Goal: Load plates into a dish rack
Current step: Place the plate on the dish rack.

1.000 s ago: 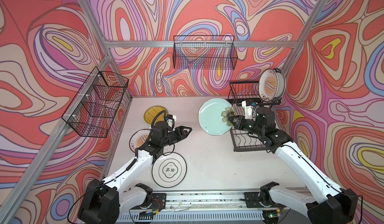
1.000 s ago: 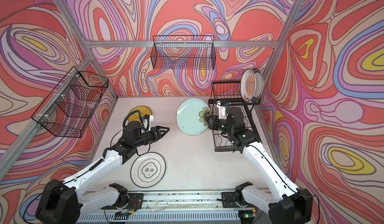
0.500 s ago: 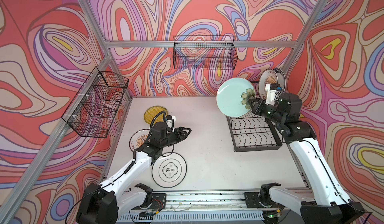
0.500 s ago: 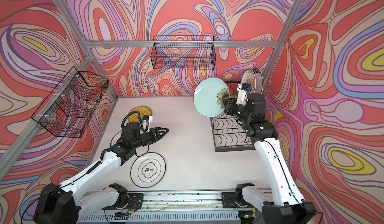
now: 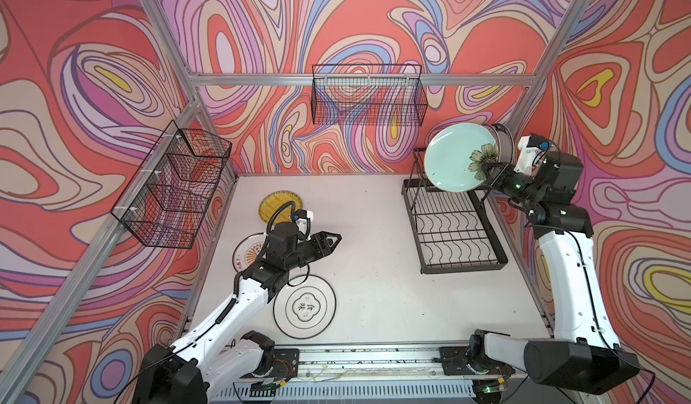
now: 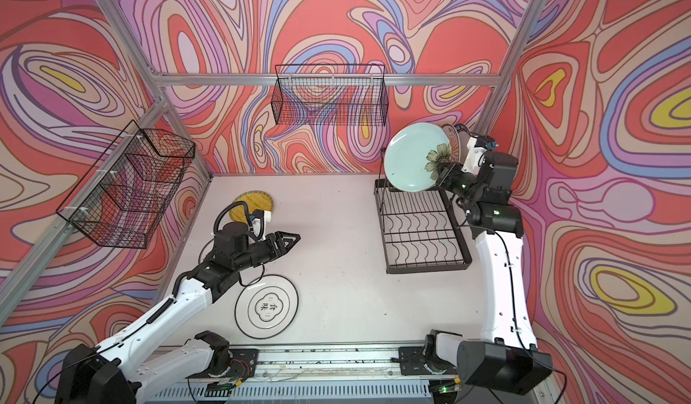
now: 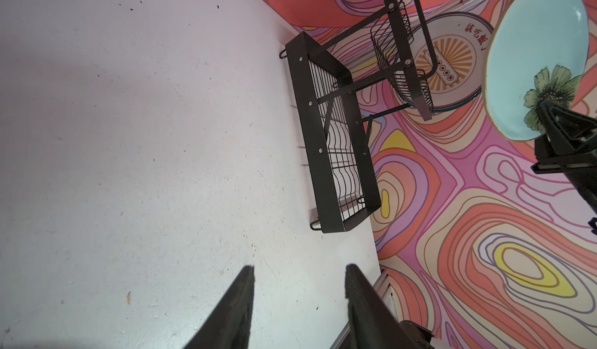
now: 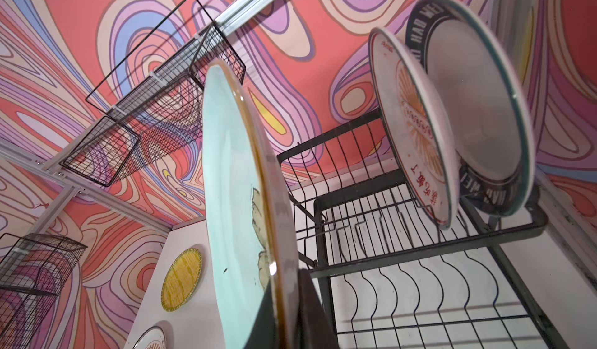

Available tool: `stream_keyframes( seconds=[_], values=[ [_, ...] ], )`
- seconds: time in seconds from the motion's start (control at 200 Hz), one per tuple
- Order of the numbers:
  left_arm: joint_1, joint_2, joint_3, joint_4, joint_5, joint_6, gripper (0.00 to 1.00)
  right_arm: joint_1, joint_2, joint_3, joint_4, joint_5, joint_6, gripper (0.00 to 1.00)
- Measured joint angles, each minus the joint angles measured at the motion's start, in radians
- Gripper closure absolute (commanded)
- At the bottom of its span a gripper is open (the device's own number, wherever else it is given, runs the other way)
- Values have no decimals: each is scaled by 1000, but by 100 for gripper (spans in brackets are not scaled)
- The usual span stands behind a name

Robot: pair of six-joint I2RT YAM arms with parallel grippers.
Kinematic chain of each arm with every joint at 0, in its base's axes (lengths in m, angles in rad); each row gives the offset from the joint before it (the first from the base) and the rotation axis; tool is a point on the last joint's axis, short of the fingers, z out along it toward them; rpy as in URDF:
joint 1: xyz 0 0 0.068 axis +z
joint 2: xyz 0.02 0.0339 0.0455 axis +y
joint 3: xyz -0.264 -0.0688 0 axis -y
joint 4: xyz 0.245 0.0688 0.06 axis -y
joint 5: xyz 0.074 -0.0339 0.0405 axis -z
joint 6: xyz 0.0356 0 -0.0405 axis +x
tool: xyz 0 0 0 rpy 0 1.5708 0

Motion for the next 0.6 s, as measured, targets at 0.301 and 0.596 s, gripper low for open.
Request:
stream_keyframes(
  seconds=[0.301, 0.596],
  values=[
    [0, -2, 0, -33, -11, 13, 52, -38, 58, 77, -7, 14, -24, 100],
    [0, -9, 0, -42, -10, 22, 52, -38, 109, 168, -53, 124, -97, 100]
  ],
)
